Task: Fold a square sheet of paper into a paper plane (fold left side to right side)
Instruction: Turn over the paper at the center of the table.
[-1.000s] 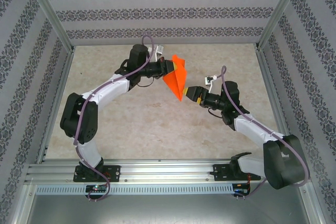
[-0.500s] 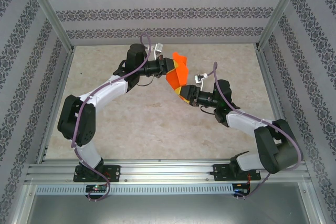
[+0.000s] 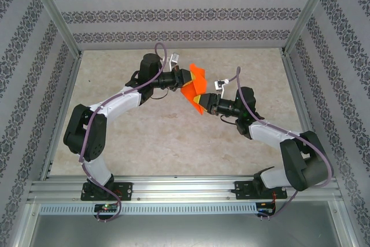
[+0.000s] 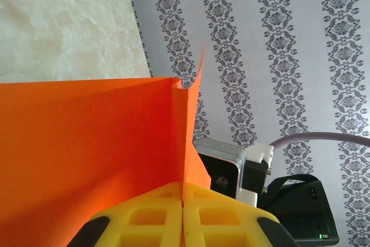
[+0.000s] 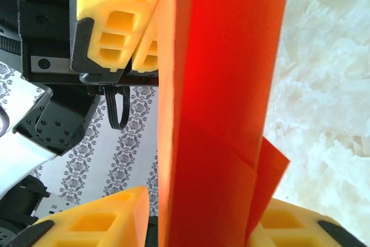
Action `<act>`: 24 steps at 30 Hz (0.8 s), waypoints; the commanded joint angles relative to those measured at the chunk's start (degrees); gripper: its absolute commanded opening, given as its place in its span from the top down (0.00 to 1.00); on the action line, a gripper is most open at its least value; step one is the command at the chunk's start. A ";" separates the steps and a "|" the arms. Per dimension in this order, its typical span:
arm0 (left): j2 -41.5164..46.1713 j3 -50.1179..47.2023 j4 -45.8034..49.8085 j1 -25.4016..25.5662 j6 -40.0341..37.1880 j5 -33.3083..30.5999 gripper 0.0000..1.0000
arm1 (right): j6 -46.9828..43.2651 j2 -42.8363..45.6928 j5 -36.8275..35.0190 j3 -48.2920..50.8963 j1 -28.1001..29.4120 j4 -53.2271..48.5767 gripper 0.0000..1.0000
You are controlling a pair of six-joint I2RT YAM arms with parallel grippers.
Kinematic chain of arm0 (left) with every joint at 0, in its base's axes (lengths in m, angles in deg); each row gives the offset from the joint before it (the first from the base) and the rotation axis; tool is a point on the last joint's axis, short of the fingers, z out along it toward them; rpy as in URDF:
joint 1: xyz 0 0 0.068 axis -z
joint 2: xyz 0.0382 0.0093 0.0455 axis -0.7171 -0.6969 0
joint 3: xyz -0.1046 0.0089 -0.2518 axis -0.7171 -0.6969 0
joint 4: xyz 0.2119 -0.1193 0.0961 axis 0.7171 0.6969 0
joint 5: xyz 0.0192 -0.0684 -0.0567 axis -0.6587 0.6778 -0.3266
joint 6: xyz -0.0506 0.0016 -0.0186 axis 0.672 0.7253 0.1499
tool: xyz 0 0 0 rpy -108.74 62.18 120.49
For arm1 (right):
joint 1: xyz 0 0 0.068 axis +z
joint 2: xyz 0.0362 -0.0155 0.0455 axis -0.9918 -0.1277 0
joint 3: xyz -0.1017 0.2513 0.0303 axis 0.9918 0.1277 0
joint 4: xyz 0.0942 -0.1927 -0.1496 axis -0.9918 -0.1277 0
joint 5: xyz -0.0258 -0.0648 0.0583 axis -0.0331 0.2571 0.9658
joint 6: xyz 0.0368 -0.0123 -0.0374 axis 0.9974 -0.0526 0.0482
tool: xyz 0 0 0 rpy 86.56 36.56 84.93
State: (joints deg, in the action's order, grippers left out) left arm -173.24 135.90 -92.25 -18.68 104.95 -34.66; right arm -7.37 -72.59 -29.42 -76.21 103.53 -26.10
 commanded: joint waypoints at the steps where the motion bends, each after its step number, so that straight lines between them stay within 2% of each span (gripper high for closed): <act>1: -0.07 -0.20 -3.16 0.64 0.81 0.63 0.89 | -3.99 2.46 0.37 -1.70 -0.60 -3.97 0.67; 6: -0.02 -0.18 -1.19 0.64 -0.64 0.42 0.76 | -10.32 4.41 -1.49 -3.16 -0.72 -14.52 0.82; 9: 2.16 -0.11 4.67 0.10 -4.82 -2.02 0.62 | -16.06 5.87 -4.00 -4.79 -0.64 -24.19 0.87; 12: 6.47 -0.69 13.84 -1.36 -11.10 -7.57 0.45 | -23.41 7.35 -9.02 -7.68 -0.18 -36.43 0.90; 16: 14.29 -1.86 27.46 -3.14 -19.94 -18.83 0.37 | -35.00 8.44 -23.39 -14.60 3.08 -58.11 0.90; 19: 21.05 -3.71 34.86 -3.40 -24.34 -29.50 0.33 | -39.13 7.86 -35.34 -19.40 7.26 -68.20 0.89; 24: 32.88 -9.89 40.08 -3.49 -24.63 -44.92 0.29 | -43.71 1.21 -59.86 -30.22 17.92 -84.31 0.87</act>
State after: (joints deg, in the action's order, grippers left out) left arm -144.39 129.10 -60.12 -21.81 84.03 -66.72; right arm -44.75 -67.76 -69.61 -101.36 117.14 -95.52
